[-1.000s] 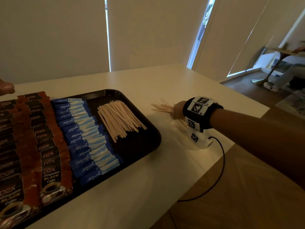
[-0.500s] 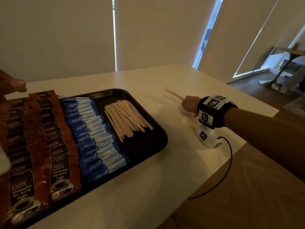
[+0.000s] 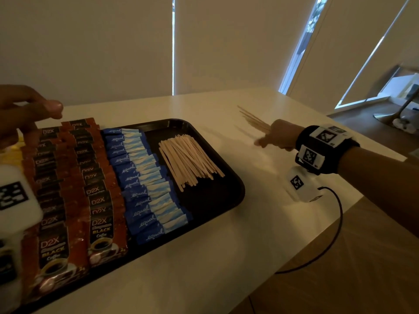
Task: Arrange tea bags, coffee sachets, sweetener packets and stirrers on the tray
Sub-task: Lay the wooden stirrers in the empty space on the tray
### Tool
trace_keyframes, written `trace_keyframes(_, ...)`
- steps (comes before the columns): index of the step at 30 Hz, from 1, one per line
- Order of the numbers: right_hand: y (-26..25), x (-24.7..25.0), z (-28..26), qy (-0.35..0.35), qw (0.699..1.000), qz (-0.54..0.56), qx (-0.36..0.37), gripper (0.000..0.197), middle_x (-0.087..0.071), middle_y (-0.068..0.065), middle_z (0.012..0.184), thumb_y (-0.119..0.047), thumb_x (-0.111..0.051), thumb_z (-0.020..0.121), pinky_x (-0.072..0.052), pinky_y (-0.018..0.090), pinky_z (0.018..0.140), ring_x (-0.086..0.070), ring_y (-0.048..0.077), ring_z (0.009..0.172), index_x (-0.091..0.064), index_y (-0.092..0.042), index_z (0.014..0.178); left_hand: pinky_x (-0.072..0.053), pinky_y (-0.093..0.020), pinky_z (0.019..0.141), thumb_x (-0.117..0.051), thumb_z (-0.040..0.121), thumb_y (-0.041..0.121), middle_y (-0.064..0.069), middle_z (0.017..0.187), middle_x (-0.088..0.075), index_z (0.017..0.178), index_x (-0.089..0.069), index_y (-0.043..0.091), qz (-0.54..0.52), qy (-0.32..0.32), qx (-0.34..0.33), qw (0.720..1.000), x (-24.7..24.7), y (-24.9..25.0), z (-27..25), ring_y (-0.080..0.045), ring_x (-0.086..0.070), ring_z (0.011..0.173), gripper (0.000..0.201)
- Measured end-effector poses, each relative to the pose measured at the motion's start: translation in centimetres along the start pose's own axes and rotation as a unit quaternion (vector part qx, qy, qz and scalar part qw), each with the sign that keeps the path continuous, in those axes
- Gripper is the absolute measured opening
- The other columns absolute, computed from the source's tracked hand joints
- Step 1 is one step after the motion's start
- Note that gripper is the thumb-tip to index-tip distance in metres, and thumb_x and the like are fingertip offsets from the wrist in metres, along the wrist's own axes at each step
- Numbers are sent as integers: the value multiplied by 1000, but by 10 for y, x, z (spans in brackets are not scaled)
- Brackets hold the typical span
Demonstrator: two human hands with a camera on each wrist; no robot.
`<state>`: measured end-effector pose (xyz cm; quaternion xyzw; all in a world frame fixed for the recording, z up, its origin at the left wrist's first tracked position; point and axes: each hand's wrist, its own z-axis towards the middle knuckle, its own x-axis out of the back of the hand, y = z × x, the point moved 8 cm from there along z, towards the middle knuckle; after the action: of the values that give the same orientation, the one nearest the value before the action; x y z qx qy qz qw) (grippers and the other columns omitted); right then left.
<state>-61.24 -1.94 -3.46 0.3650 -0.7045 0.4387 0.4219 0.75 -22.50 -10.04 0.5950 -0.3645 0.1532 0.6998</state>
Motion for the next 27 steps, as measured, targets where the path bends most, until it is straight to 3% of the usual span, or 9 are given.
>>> trace_keyframes(2,-31,7,-4,24,991,104,77,38,-38,3,53,-35,-62,89,-26,22,41,-31,14,41,-47,-10,66,-49,-55,40,-56,68,81,-30,73,-62,118,-58,32,47,24,30,998,-20,94,-60,-46,-52,39,70)
trace_keyframes(5,-103,10,-37,23,960,192,201,36,-35,-2,50,-34,-55,92,-25,19,38,-29,9,38,-44,-15,64,-51,-41,45,-42,46,99,-2,60,-65,94,-62,41,55,37,14,998,-74,228,-122,-16,-55,37,78)
trace_keyframes(8,-170,-1,-69,-31,914,253,315,41,-36,-3,47,-36,-49,95,-28,21,39,-30,9,37,-42,-17,58,-47,-32,47,-39,36,102,8,68,-67,90,-60,38,-11,49,-44,998,-91,286,-142,-7,-59,50,86)
trace_keyframes(12,-232,-7,-98,-144,773,488,379,41,-28,-5,47,-34,-42,98,-21,24,41,-22,10,40,-34,-21,60,-53,-30,57,-38,47,95,12,83,-71,99,-60,36,-4,43,-43,998,-102,306,-150,-4,-67,70,81)
trace_keyframes(14,-255,-11,-105,-185,693,577,392,42,-27,-5,47,-33,-40,99,-29,23,42,-24,11,41,-34,-20,59,-58,-32,65,-42,50,91,11,85,-72,101,-60,37,11,6,-38,999,-114,311,-151,-3,-68,75,77)
trace_keyframes(16,-272,-14,-106,-187,645,626,396,45,-25,-3,47,-31,-38,100,-41,25,48,-26,12,41,-35,-18,57,-57,-29,66,-44,57,86,9,85,-72,102,-60,36,33,-33,-21,999,-128,309,-147,-4,-68,74,70)
trace_keyframes(19,-284,-21,-103,-182,611,662,394,45,-26,-3,47,-29,-35,101,-51,29,61,-30,12,42,-35,-17,58,-49,-19,54,-51,76,65,0,76,-71,97,-63,22,41,-90,-1,995,-144,303,-142,-8,-65,61,49)
trace_keyframes(22,-288,-24,-99,-203,585,685,384,45,-28,-3,48,-30,-35,101,-54,32,68,-33,11,43,-36,-17,58,-42,-13,48,-49,91,41,0,56,-63,80,-68,14,26,-73,2,997,-143,301,-140,-4,-54,46,35)
trace_keyframes(27,-294,-27,-103,-212,590,669,398,44,-30,-2,47,-33,-35,100,-55,33,72,-38,12,44,-35,-16,60,-37,-9,43,-47,94,35,4,46,-53,65,-63,15,5,-45,-3,999,-142,306,-133,-2,-45,37,39)
